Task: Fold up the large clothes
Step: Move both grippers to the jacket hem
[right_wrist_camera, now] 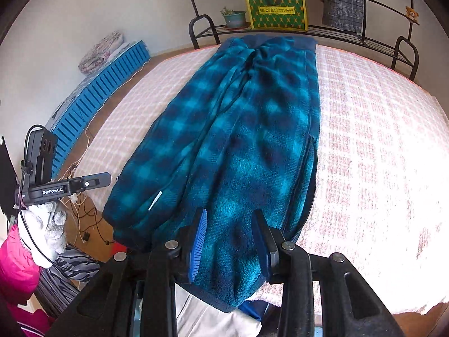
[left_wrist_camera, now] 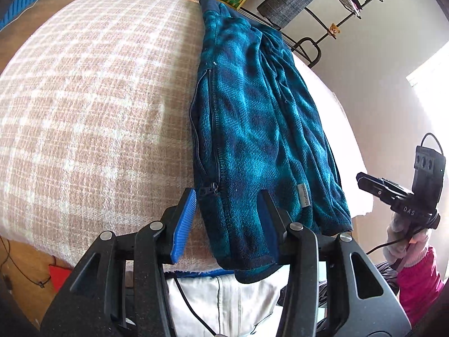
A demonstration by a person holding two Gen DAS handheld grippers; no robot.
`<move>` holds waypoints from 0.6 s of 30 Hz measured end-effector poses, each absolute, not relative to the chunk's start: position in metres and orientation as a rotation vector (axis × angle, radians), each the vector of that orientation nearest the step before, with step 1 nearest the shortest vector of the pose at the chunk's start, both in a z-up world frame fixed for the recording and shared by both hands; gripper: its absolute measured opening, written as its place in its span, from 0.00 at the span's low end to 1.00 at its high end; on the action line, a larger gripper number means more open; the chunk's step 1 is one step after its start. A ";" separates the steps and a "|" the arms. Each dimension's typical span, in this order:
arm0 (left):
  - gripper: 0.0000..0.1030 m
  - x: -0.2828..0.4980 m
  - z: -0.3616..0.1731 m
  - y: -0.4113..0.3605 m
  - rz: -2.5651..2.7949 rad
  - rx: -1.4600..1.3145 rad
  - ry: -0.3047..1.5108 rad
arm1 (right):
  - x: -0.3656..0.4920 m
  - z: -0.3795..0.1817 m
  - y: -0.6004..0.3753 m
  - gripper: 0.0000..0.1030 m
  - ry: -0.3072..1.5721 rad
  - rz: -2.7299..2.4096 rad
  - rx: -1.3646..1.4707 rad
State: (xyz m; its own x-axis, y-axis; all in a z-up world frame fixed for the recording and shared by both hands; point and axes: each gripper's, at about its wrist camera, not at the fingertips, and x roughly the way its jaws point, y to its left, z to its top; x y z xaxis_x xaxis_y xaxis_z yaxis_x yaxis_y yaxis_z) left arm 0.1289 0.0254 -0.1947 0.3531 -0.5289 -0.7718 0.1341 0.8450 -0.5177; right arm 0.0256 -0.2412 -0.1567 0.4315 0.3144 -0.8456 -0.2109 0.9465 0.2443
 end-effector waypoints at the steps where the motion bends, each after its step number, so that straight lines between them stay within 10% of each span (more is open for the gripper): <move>1: 0.45 0.127 -0.199 0.026 -0.441 -0.417 1.145 | 0.021 -0.167 -0.239 0.34 1.095 0.334 0.122; 10: 0.45 0.120 -0.227 0.021 -0.447 -0.533 1.240 | -0.010 -0.189 -0.231 0.33 1.165 0.386 0.060; 14: 0.45 0.118 -0.230 0.013 -0.485 -0.557 1.263 | -0.018 -0.158 -0.264 0.63 1.077 0.323 0.133; 18: 0.46 0.118 -0.236 0.008 -0.503 -0.595 1.285 | -0.009 -0.171 -0.292 0.63 1.115 0.276 0.255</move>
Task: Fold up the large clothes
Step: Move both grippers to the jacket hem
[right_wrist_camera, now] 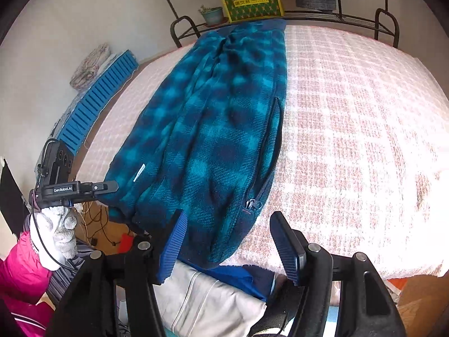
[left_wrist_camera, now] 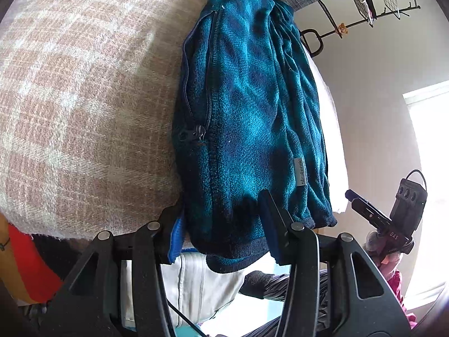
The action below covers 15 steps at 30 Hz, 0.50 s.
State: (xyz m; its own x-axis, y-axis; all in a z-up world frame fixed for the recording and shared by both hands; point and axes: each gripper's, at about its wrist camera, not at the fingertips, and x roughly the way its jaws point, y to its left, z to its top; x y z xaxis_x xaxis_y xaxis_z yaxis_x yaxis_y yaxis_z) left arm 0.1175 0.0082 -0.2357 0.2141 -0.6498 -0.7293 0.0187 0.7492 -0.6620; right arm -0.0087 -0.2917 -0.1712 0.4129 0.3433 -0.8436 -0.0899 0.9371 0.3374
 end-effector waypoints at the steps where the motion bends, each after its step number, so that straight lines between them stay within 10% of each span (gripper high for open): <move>1: 0.46 0.117 -0.236 0.007 -0.504 -0.594 1.282 | -0.005 -0.180 -0.294 0.63 1.138 0.282 0.286; 10: 0.46 0.114 -0.235 0.002 -0.519 -0.581 1.272 | 0.008 -0.228 -0.290 0.62 1.208 0.393 0.487; 15: 0.45 0.117 -0.231 -0.004 -0.530 -0.544 1.276 | 0.011 -0.236 -0.284 0.30 1.223 0.459 0.535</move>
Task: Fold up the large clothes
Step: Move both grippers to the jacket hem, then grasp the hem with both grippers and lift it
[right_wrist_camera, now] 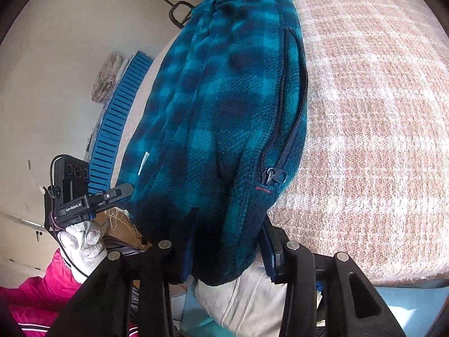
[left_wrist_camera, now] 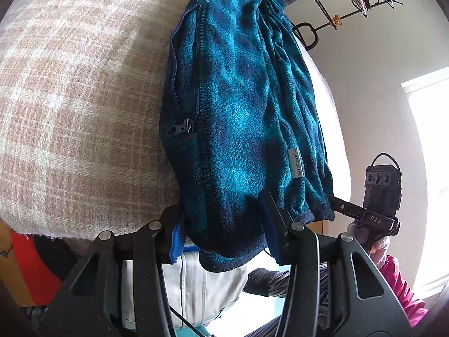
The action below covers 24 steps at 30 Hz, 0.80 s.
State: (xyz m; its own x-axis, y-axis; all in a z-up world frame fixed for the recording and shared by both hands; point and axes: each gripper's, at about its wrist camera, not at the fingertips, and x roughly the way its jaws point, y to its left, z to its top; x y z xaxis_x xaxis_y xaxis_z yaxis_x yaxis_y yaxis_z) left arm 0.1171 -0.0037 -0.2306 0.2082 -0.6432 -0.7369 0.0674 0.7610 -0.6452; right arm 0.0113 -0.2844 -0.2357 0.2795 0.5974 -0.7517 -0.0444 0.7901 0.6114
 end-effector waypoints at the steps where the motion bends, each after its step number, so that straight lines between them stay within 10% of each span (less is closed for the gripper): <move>1: 0.45 0.117 -0.229 -0.003 -0.533 -0.555 1.273 | 0.012 -0.234 -0.287 0.27 1.219 0.464 0.549; 10: 0.51 0.118 -0.233 0.001 -0.524 -0.543 1.283 | 0.009 -0.240 -0.290 0.40 1.229 0.487 0.576; 15: 0.18 0.120 -0.228 -0.002 -0.539 -0.559 1.269 | 0.014 -0.239 -0.283 0.18 1.228 0.522 0.601; 24: 0.14 0.131 -0.179 -0.001 -0.601 -0.639 1.167 | 0.019 -0.210 -0.305 0.12 1.085 0.591 0.834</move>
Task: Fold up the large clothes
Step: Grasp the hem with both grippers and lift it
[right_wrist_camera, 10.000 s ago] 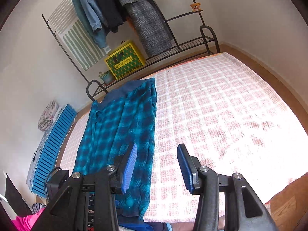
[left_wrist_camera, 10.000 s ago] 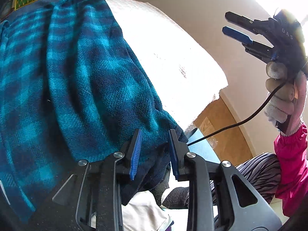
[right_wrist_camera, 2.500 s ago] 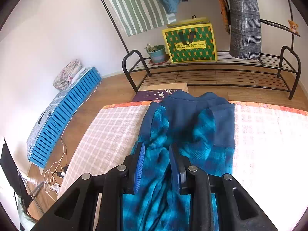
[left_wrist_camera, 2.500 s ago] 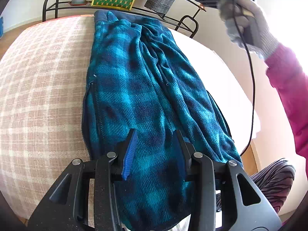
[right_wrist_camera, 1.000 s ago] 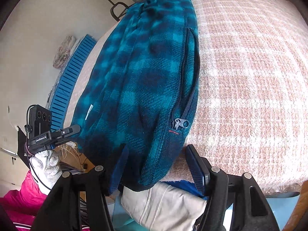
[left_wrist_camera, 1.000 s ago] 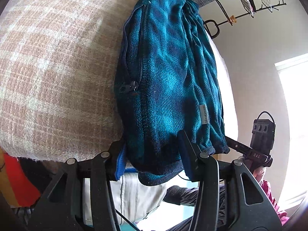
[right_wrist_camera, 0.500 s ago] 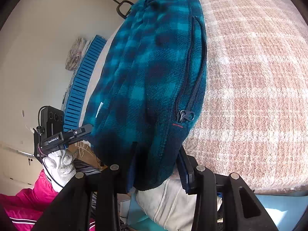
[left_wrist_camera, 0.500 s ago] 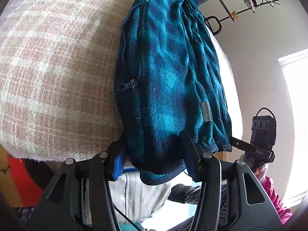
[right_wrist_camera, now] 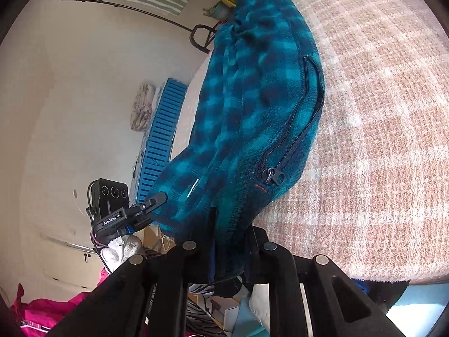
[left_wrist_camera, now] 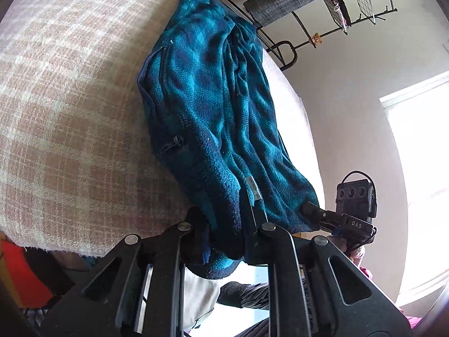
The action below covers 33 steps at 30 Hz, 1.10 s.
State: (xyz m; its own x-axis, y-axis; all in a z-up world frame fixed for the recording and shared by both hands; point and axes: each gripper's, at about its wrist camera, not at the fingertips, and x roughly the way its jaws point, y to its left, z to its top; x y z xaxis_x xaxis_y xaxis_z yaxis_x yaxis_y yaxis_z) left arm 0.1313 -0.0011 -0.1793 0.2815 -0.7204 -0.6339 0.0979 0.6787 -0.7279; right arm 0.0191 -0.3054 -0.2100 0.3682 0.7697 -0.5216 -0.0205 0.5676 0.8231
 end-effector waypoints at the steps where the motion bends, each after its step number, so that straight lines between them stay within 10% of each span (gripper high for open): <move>1: 0.14 0.135 -0.174 -0.002 -0.608 -0.647 1.156 | 0.022 -0.205 -0.307 0.12 1.066 0.596 0.854; 33: 0.13 0.312 -0.202 -0.015 -0.451 -0.739 1.128 | 0.196 -0.209 -0.325 0.11 1.006 0.308 0.843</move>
State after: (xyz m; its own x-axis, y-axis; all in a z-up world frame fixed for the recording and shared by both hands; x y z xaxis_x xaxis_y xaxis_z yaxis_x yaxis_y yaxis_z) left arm 0.3121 -0.0145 -0.2020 0.3782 -0.6648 -0.6443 -0.0379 0.6842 -0.7283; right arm 0.1958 -0.3246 -0.2086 0.5256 0.5865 -0.6163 0.1406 0.6546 0.7428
